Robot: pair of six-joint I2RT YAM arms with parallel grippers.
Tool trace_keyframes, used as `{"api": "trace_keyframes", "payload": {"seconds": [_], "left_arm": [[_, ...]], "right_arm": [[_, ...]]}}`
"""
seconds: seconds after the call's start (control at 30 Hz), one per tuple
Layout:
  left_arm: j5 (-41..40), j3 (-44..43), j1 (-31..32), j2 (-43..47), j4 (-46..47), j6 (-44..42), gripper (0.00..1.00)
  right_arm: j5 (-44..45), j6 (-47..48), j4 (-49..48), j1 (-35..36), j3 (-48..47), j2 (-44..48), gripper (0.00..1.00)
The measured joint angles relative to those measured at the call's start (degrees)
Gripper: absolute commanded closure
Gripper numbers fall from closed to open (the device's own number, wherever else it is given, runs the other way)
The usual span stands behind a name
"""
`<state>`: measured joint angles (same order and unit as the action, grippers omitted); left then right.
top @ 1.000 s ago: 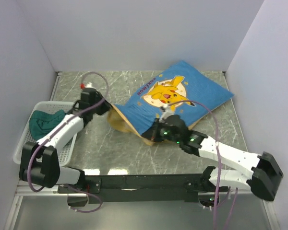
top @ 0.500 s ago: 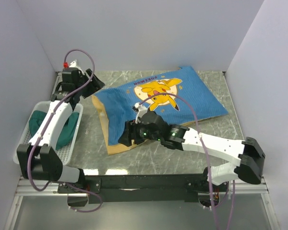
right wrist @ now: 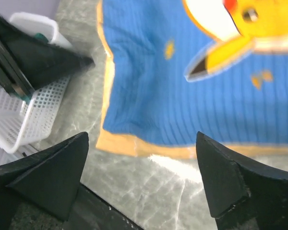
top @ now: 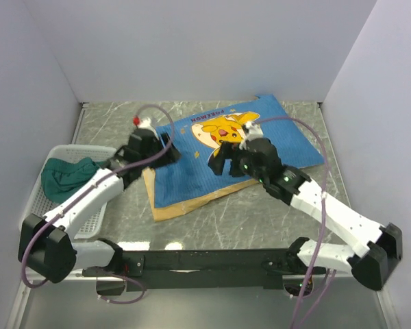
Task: Put the pillow into the pillowcase
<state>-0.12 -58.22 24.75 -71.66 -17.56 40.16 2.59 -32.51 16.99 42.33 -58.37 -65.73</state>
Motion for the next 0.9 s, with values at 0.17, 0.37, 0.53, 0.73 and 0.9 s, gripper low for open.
{"api": "trace_keyframes", "payload": {"seconds": [0.17,0.37,0.53,0.73,0.9], "left_arm": [[-2.82,10.64,8.68,4.72,1.07,2.38,0.17],[-5.79,19.23,11.93,17.40,1.84,4.07,0.08],[-7.69,24.37,11.93,26.23,1.29,4.55,0.00],[-10.60,26.45,11.93,31.30,-0.76,6.03,0.01],[-11.85,26.45,11.93,30.75,-1.22,6.25,0.01]], "right_arm": [[-0.37,-2.45,-2.21,-0.57,13.66,10.99,0.00],[0.02,-6.08,-4.68,-0.52,26.23,23.02,0.00],[2.34,-7.21,-4.04,-0.52,30.69,29.07,0.00],[5.03,-7.54,-3.65,-0.52,30.86,31.15,0.00],[5.68,-7.72,-3.63,-0.52,31.15,30.60,0.00]]}}
